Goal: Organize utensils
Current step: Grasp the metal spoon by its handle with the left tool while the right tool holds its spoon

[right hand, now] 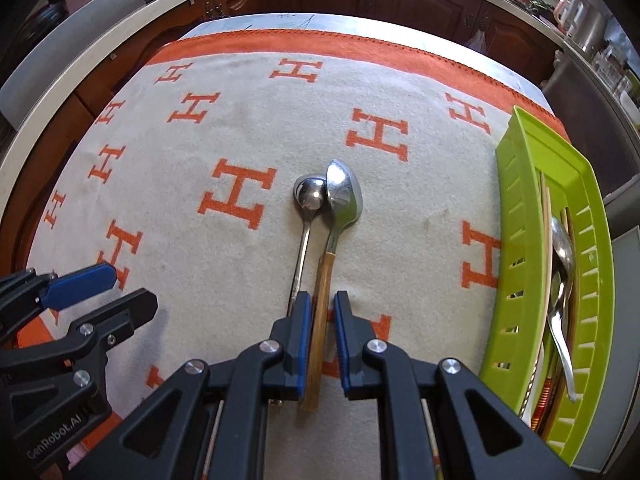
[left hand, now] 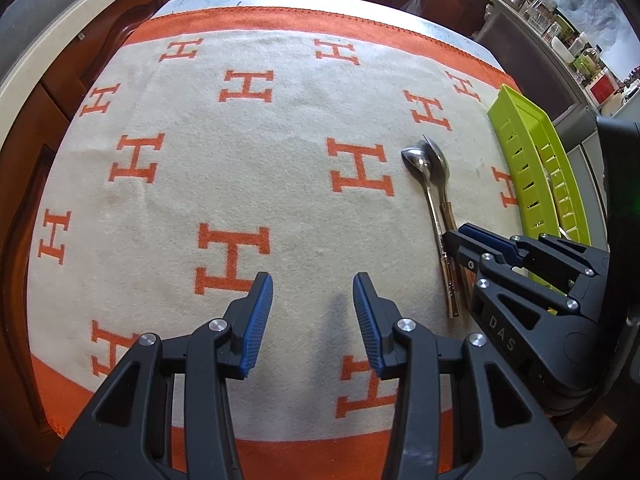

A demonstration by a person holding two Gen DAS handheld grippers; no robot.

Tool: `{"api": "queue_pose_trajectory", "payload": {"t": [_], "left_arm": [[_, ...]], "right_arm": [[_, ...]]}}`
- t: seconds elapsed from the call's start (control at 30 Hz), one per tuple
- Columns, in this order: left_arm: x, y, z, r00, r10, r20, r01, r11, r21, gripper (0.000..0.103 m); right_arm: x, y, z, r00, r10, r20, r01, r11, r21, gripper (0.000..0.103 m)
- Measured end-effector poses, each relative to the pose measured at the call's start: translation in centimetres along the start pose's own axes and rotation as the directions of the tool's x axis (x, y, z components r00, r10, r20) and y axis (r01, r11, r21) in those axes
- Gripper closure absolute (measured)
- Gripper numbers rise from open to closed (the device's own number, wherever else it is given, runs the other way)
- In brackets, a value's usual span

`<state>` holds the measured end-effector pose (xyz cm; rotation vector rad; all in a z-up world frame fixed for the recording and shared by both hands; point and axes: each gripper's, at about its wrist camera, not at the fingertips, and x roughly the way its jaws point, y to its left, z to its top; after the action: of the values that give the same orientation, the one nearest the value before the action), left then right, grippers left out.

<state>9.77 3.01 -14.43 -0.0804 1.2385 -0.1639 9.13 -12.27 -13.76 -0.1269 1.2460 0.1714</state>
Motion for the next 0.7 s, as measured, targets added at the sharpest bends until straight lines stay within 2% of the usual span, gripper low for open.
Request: {"api": "queue_pose_trajectory", "payload": {"t": [0.13,0.27,0.4,0.57,0.7], "left_arm": [[-0.2,-0.6,0.2,1.000,0.001,0.000,-0.001,1.000,0.013,0.065],[-0.3,-1.7,0.6,1.000,-0.010,-0.004,0.010,0.999,0.035,0.065],[0.2,-3.1,1.4,0.998,-0.049,-0.029,0.051,0.998,0.046,0.065],[1.7,-4.6,3.2,0.991,-0.117,-0.058,0.117,0.993,0.001,0.065],[3.2,-5.9,4.4,0.995,-0.084,-0.052,0.084,0.996,-0.015,0.065]], "right_arm": [[-0.1,-0.5,-0.1,1.000,0.021,-0.011,-0.020,1.000,0.017,0.095],[-0.4,-2.4,-0.5,0.995,0.098,-0.002,-0.098,0.989,0.108,0.096],[-1.4,-4.5,-1.2,0.987,0.155,0.045,-0.161,0.970,0.182,0.096],[-3.1,-6.4,-1.9,0.978,0.176,0.112,-0.198,0.954,0.225,0.096],[-4.7,-7.6,-2.5,0.969,0.182,0.167,-0.219,0.946,0.239,0.096]]}}
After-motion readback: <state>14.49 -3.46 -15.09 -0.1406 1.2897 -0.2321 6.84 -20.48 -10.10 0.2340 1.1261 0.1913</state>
